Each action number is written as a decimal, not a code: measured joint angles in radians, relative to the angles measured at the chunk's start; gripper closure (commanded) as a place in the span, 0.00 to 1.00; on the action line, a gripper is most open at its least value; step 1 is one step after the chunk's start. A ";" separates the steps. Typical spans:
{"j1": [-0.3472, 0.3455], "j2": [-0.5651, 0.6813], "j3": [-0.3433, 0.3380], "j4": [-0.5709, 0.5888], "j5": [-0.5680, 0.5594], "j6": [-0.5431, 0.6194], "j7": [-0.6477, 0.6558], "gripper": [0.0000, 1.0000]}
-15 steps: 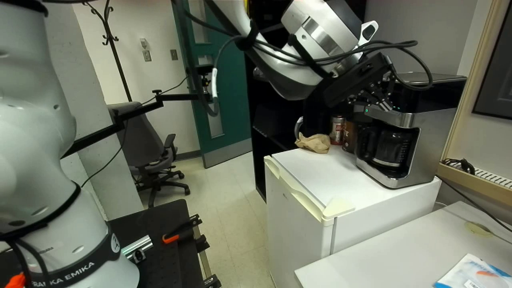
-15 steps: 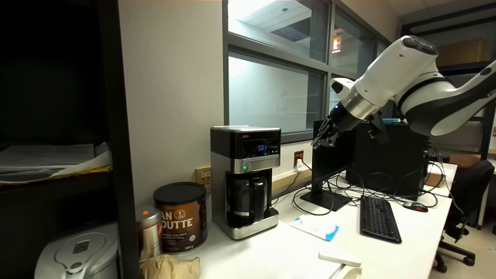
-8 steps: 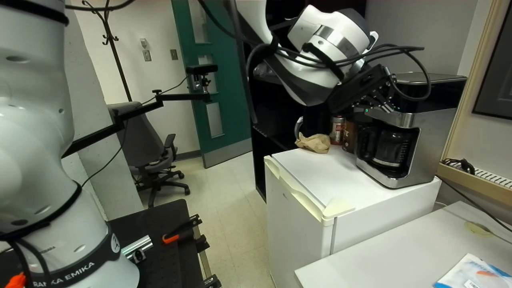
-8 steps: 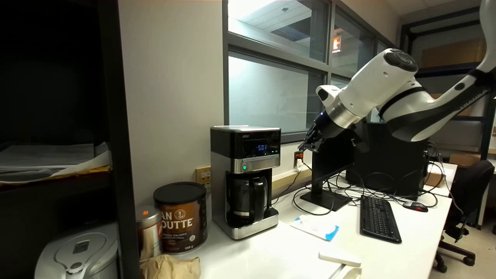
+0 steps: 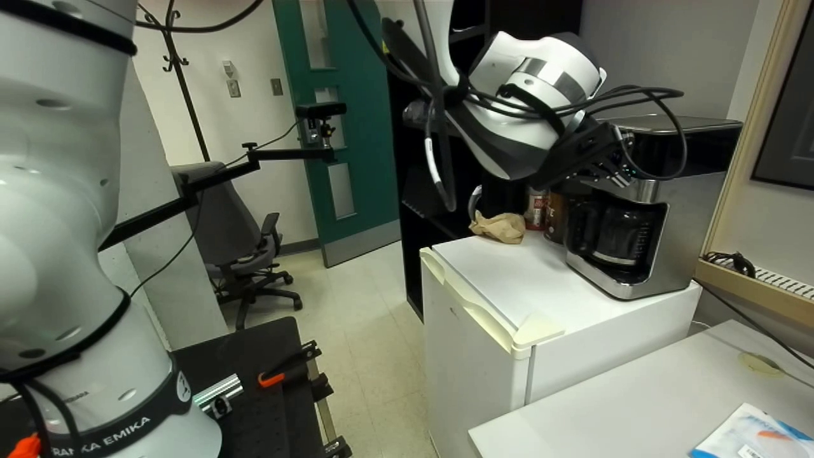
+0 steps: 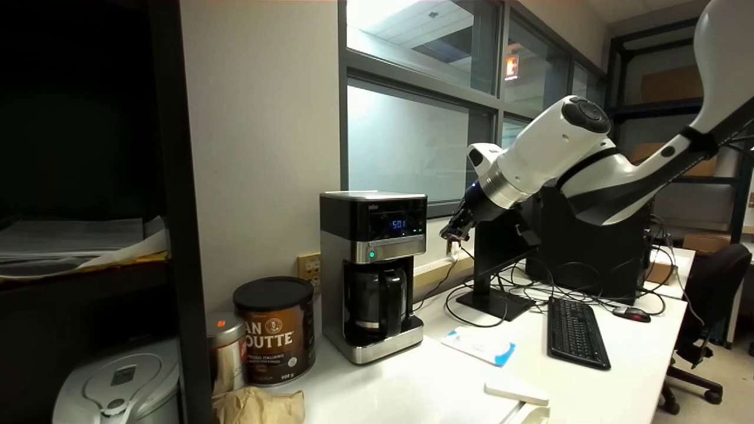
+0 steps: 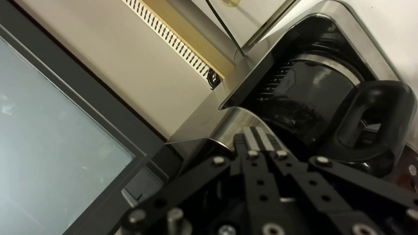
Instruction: Press a button on the coffeemaker
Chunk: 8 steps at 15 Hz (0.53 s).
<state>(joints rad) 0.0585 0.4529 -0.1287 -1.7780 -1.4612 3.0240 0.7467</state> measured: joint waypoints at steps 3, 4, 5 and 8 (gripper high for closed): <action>0.002 0.023 0.000 0.034 -0.027 0.000 0.042 1.00; 0.003 0.029 0.001 0.043 -0.036 0.000 0.056 1.00; 0.005 0.034 0.001 0.052 -0.044 0.000 0.068 1.00; 0.009 0.051 0.002 0.075 -0.062 0.000 0.098 1.00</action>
<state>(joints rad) 0.0674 0.5036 -0.1264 -1.7034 -1.5229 3.0240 0.8448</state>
